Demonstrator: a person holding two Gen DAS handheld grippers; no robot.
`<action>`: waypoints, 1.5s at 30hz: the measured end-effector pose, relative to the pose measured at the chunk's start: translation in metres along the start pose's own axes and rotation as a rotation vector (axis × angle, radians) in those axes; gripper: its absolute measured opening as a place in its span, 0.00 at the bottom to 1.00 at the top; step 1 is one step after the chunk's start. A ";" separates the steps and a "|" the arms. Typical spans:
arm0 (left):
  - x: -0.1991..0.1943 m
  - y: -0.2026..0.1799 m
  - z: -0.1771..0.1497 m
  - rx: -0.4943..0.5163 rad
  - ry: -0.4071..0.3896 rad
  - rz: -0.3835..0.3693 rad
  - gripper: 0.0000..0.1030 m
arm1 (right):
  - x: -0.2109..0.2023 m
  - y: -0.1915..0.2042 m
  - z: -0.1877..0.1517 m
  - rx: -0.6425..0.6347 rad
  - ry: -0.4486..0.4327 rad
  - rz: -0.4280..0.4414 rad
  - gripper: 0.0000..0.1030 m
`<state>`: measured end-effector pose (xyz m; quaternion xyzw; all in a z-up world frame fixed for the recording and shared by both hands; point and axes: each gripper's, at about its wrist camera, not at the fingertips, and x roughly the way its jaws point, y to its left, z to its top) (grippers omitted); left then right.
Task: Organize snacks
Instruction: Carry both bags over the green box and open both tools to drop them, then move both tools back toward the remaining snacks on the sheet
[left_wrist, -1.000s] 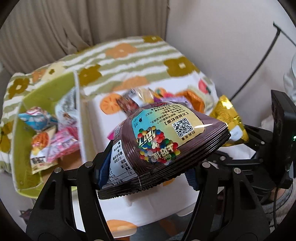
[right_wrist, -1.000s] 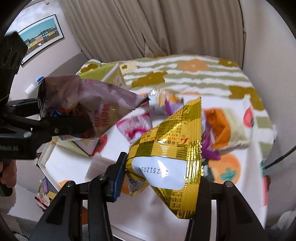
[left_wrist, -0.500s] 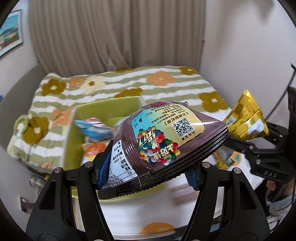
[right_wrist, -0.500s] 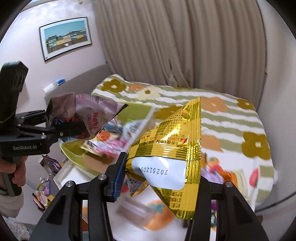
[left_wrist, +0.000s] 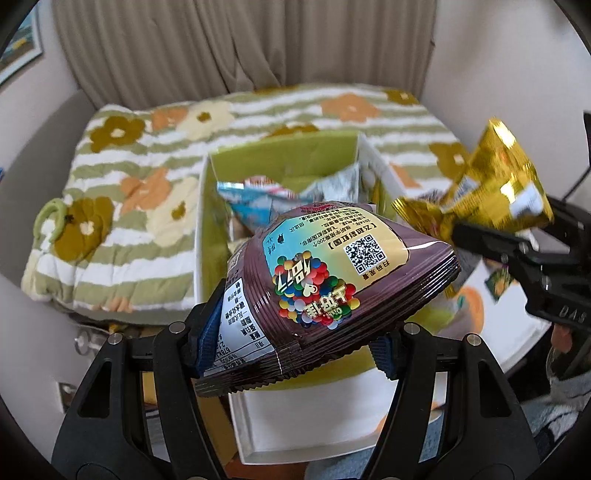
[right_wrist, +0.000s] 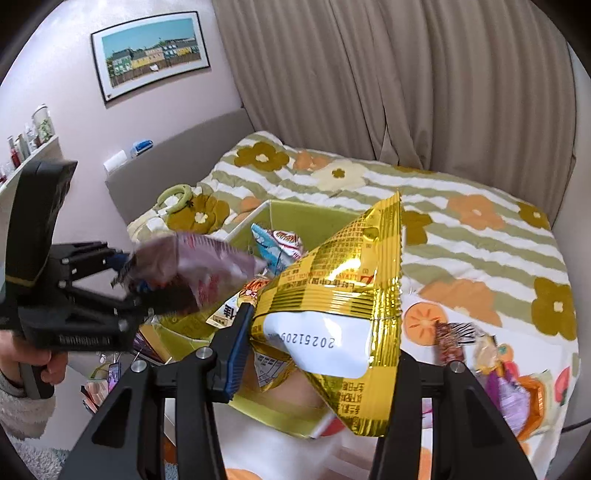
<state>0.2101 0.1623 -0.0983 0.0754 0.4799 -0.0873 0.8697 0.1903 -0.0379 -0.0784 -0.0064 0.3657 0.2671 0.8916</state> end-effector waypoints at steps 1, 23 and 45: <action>0.005 0.001 0.000 0.007 0.012 -0.006 0.61 | 0.003 0.002 0.000 0.007 0.008 -0.003 0.43; 0.038 0.057 -0.015 -0.146 0.031 -0.209 1.00 | 0.065 0.014 -0.017 0.112 0.204 -0.114 0.43; 0.022 0.063 -0.035 -0.191 -0.024 -0.176 1.00 | 0.050 0.037 -0.026 0.020 0.151 -0.181 0.97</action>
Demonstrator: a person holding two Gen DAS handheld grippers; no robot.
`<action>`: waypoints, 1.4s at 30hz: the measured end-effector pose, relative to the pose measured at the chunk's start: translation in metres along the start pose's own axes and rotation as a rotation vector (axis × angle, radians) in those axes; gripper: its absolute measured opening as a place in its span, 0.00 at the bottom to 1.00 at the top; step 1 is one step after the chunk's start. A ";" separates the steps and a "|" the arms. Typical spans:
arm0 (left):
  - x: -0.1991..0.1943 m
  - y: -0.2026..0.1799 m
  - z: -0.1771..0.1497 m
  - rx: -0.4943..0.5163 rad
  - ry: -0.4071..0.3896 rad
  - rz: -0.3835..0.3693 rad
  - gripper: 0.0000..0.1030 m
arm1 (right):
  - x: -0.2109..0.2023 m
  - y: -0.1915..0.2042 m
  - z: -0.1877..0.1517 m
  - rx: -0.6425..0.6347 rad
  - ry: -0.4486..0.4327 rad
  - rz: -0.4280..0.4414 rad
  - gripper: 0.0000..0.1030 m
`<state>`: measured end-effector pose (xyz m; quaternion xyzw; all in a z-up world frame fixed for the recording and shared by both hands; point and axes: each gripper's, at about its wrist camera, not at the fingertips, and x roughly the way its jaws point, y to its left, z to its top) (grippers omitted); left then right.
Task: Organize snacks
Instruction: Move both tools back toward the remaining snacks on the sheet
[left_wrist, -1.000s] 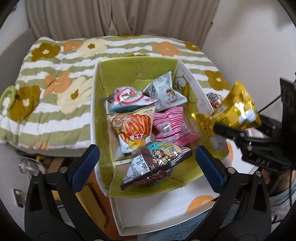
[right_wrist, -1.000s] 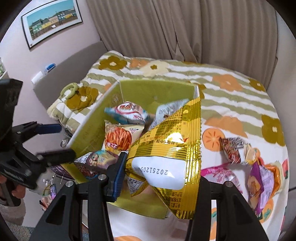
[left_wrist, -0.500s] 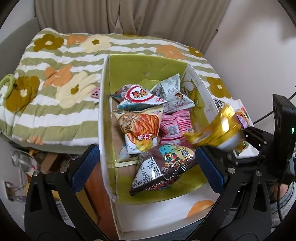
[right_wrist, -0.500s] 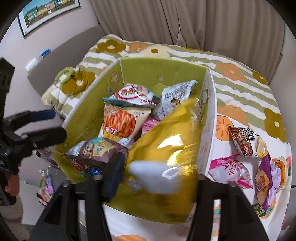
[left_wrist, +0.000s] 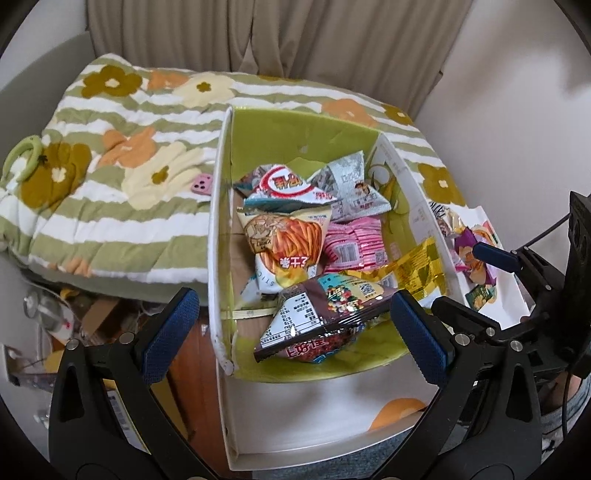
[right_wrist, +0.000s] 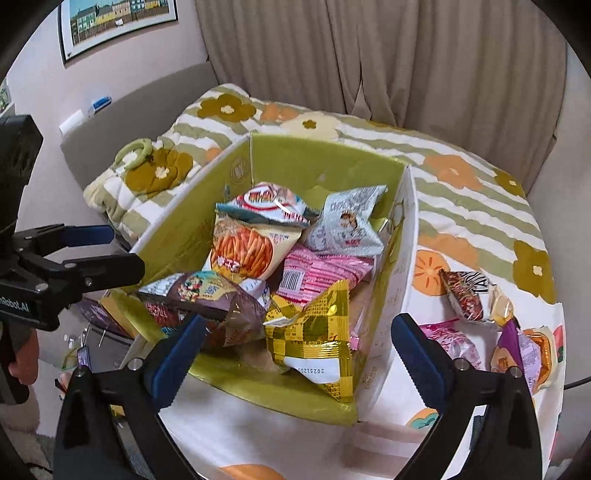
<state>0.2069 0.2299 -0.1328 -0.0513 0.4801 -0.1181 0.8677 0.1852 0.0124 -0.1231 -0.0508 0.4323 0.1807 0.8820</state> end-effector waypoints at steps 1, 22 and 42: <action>-0.002 -0.001 0.000 0.002 -0.005 -0.002 1.00 | -0.003 -0.001 0.000 0.005 -0.005 0.003 0.97; -0.046 -0.101 -0.022 0.070 -0.137 -0.022 1.00 | -0.119 -0.072 -0.039 0.129 -0.213 -0.114 0.97; 0.054 -0.262 -0.103 -0.062 0.025 0.034 1.00 | -0.150 -0.234 -0.145 0.133 -0.132 -0.128 0.98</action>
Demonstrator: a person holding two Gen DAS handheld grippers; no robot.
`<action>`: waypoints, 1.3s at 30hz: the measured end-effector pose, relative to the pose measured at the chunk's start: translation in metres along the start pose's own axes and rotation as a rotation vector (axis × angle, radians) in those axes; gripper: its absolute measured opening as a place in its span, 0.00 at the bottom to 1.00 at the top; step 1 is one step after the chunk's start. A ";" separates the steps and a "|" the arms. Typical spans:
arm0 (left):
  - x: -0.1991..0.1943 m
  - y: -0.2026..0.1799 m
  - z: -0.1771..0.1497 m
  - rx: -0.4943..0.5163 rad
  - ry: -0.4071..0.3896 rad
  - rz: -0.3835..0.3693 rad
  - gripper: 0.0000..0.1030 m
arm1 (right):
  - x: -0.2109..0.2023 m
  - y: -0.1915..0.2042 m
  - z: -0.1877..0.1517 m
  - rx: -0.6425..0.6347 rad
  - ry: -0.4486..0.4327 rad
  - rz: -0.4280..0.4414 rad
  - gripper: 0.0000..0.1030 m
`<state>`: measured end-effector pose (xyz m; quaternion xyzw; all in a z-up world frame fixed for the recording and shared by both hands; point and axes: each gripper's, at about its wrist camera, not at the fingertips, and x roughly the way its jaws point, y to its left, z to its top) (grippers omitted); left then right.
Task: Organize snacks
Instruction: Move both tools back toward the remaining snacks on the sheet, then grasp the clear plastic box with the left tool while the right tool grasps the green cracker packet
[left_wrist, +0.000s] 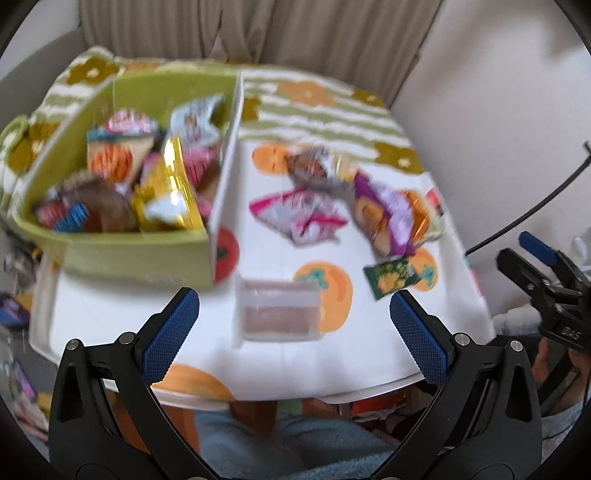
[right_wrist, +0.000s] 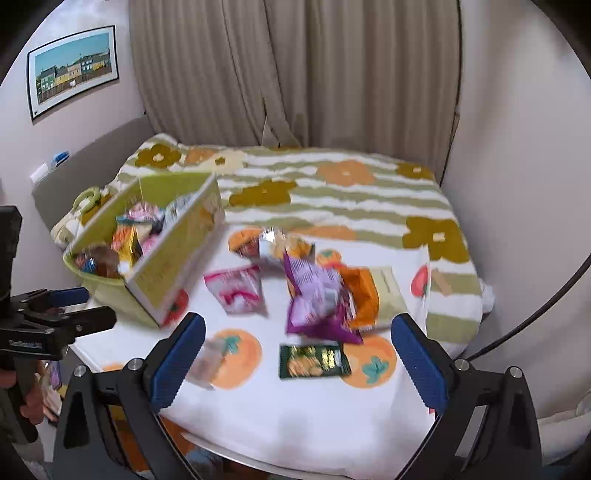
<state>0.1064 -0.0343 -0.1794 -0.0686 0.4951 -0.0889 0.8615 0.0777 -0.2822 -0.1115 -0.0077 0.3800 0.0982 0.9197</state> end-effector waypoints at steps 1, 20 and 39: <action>0.006 -0.001 -0.004 -0.007 0.009 0.008 1.00 | 0.004 -0.004 -0.005 -0.006 0.013 0.008 0.98; 0.121 -0.005 -0.045 -0.008 0.107 0.191 1.00 | 0.117 -0.026 -0.060 -0.054 0.166 0.059 0.97; 0.154 -0.005 -0.036 0.087 0.180 0.204 0.97 | 0.159 -0.012 -0.060 -0.100 0.244 -0.023 0.96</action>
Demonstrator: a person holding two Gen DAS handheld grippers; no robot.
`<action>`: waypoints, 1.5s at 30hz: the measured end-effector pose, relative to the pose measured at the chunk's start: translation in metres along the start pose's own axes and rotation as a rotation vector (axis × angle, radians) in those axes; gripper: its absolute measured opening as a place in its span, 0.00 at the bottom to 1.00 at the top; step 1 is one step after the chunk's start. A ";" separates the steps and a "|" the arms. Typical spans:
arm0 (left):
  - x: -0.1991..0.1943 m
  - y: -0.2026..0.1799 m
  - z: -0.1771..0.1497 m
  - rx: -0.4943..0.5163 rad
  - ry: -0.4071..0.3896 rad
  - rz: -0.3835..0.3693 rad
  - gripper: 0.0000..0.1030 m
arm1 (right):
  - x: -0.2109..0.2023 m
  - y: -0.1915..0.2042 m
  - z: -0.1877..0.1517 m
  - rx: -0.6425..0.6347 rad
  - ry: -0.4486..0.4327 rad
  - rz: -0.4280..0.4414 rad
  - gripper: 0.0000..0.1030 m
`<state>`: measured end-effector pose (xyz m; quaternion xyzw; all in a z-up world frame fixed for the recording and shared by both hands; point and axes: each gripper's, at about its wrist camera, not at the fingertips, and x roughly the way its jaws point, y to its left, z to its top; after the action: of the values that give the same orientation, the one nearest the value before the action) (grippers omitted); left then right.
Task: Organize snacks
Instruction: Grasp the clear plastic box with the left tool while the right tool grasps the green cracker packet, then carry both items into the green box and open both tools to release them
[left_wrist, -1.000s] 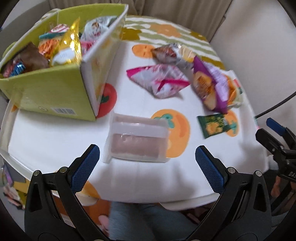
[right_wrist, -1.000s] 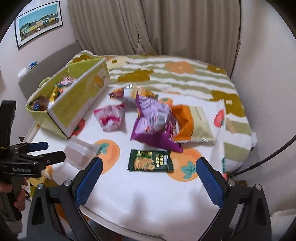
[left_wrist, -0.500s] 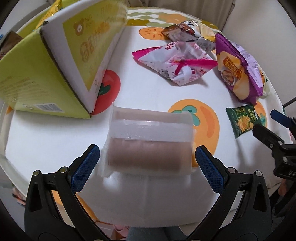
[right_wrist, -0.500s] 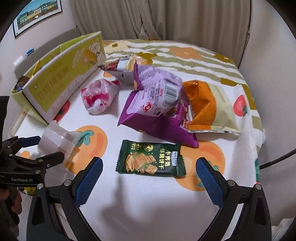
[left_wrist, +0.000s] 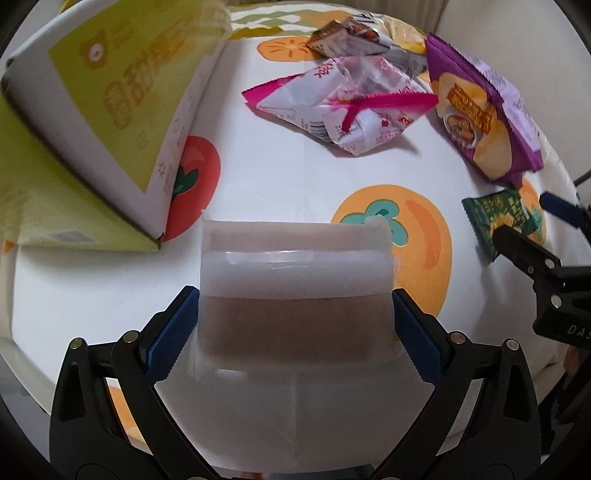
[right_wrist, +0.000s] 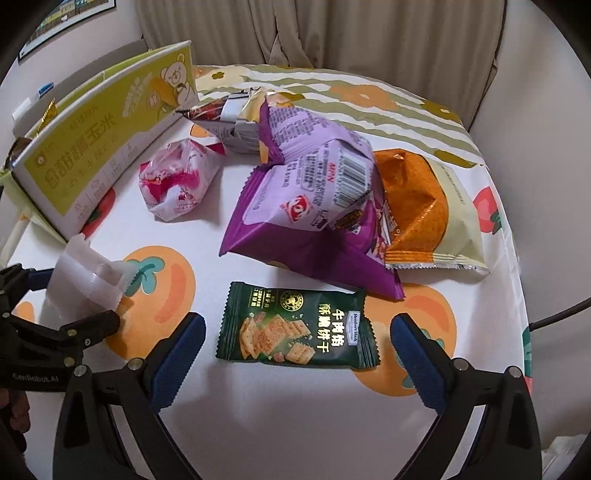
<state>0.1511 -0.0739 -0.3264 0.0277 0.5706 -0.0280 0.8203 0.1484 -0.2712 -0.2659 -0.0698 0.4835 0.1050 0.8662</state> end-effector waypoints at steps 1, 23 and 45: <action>0.000 -0.001 0.000 0.009 0.000 0.005 0.96 | 0.002 0.002 0.001 -0.010 0.004 -0.007 0.93; -0.015 -0.003 0.000 0.019 0.000 -0.078 0.70 | 0.021 0.006 -0.003 0.012 0.058 -0.017 0.71; -0.100 -0.009 0.000 -0.018 -0.126 -0.151 0.70 | -0.065 0.007 0.000 0.011 -0.098 0.000 0.57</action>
<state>0.1160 -0.0813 -0.2323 -0.0247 0.5184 -0.0864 0.8504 0.1131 -0.2720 -0.2108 -0.0598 0.4412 0.1055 0.8892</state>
